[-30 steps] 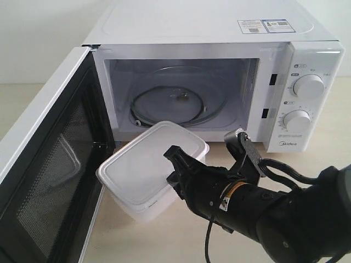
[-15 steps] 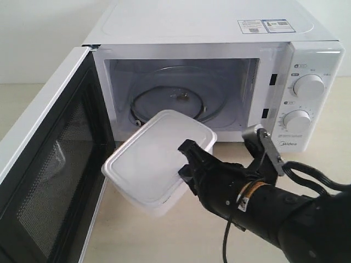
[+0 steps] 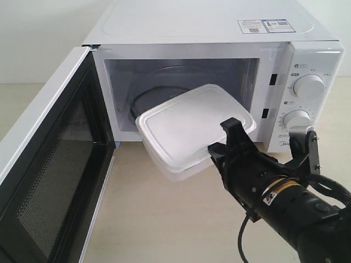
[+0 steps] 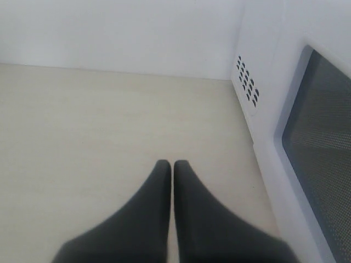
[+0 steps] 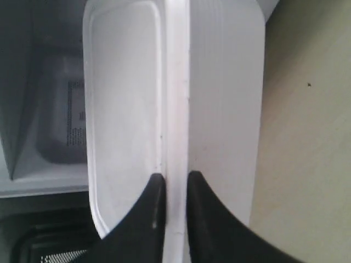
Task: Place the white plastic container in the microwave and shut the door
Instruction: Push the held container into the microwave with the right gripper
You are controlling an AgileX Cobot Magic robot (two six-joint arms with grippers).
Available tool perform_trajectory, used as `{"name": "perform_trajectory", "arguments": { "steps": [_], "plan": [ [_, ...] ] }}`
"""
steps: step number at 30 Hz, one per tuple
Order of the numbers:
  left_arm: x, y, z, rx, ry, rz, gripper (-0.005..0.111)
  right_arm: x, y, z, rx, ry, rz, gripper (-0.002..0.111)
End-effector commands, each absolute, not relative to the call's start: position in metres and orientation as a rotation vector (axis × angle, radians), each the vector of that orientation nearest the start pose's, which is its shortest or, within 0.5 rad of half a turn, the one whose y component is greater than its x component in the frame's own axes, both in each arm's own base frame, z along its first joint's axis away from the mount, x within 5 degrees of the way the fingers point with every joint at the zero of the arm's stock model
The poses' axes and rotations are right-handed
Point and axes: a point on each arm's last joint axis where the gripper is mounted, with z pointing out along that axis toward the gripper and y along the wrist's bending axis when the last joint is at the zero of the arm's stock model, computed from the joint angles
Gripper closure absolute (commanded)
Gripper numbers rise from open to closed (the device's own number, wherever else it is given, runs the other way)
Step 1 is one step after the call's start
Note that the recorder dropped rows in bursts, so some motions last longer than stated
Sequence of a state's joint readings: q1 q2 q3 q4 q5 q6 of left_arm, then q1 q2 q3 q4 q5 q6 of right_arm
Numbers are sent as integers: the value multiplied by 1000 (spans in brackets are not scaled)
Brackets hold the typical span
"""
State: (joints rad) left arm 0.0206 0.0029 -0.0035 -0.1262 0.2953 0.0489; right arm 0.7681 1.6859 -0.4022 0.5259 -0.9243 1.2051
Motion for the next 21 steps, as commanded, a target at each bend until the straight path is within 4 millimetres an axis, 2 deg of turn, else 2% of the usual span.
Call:
{"name": "perform_trajectory", "arguments": {
  "steps": [1,9,21],
  "plan": [
    [55,-3,187,-48,1773,-72,102,223,157,156,1101,1673,1163,108],
    [55,-3,187,-48,1773,-72,102,246,177,160,1195,1634,1178,108],
    [55,-3,187,-48,1773,-72,102,283,203,163,1239,1553,1163,108]
  ]
}}
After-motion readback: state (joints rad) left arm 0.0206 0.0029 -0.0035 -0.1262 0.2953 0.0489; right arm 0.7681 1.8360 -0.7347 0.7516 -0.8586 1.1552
